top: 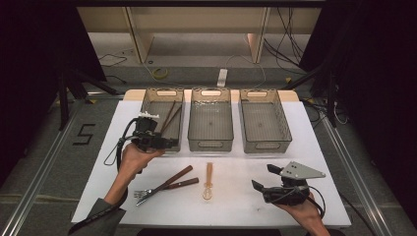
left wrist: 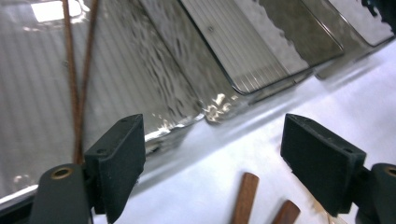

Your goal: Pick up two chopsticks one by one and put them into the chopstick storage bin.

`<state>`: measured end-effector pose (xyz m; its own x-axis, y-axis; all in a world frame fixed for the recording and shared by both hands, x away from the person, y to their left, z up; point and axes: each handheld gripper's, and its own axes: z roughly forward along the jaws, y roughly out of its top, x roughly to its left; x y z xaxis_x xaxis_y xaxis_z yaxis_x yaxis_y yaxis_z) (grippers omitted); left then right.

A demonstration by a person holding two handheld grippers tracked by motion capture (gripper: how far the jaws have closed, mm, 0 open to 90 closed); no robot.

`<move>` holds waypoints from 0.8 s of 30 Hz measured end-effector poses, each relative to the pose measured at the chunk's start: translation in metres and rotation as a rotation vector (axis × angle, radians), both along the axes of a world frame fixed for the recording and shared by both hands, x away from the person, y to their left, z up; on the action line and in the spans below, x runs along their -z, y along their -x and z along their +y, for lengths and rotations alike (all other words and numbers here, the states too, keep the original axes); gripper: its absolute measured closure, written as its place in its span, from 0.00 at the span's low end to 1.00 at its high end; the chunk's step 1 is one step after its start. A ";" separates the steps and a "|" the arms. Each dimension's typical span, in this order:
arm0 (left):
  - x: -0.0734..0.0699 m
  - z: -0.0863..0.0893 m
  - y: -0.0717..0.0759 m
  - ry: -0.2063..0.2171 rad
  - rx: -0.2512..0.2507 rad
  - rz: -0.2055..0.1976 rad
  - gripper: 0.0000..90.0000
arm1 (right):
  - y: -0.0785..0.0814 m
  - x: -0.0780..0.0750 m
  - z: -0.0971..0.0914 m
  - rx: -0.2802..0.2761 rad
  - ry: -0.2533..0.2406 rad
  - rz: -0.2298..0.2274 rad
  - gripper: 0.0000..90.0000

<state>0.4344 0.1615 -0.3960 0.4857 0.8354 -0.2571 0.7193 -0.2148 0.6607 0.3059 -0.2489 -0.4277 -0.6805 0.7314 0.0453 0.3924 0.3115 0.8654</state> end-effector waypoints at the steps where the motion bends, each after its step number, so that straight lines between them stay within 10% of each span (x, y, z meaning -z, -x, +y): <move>1: 0.001 -0.003 0.001 -0.004 0.006 0.000 0.23 | 0.000 0.000 0.000 0.003 -0.007 0.000 0.27; 24: 0.020 -0.053 0.023 -0.005 0.122 0.049 0.20 | -0.001 0.006 0.002 0.020 -0.054 -0.010 0.25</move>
